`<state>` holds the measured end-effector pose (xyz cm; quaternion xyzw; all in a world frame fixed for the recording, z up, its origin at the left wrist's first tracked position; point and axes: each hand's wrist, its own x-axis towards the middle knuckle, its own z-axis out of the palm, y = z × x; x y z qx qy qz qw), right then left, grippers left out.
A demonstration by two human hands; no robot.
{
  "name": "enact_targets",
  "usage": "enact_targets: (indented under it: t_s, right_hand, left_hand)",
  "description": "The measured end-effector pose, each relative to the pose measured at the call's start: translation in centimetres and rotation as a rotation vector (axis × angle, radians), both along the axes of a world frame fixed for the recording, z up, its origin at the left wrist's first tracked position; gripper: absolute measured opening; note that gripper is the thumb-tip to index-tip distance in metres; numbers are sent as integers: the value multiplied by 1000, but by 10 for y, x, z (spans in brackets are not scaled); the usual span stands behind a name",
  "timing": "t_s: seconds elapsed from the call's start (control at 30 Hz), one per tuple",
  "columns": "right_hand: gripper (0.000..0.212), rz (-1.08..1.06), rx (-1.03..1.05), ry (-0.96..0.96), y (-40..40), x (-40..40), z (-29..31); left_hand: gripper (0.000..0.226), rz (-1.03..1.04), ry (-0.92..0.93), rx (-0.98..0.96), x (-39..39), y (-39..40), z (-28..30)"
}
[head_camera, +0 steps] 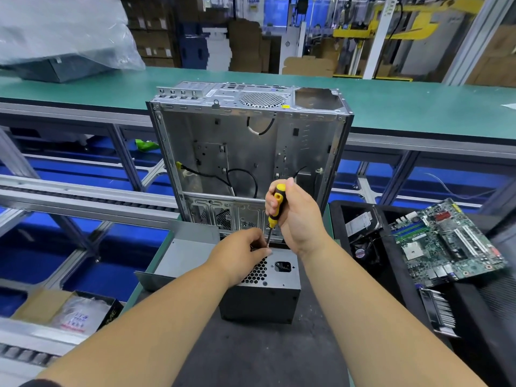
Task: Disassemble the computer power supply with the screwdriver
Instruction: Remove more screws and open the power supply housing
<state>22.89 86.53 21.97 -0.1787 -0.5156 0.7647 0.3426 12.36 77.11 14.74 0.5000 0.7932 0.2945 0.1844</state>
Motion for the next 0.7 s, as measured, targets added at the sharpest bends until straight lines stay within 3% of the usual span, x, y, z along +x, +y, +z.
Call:
enact_targets:
  t_s: [0.1, 0.3, 0.53, 0.7]
  right_hand:
    - [39, 12, -1, 66, -3, -1, -2]
    - [22, -95, 113, -112, 0, -1, -1]
    - [27, -191, 179, -241, 2, -1, 7]
    - [41, -51, 136, -196, -1, -3, 9]
  left_hand:
    - [22, 1, 3, -5, 0, 0, 1]
    - [22, -6, 9, 25, 1, -2, 2]
    - [24, -3, 37, 25, 2, -3, 2]
    - [24, -5, 33, 31, 2, -4, 1]
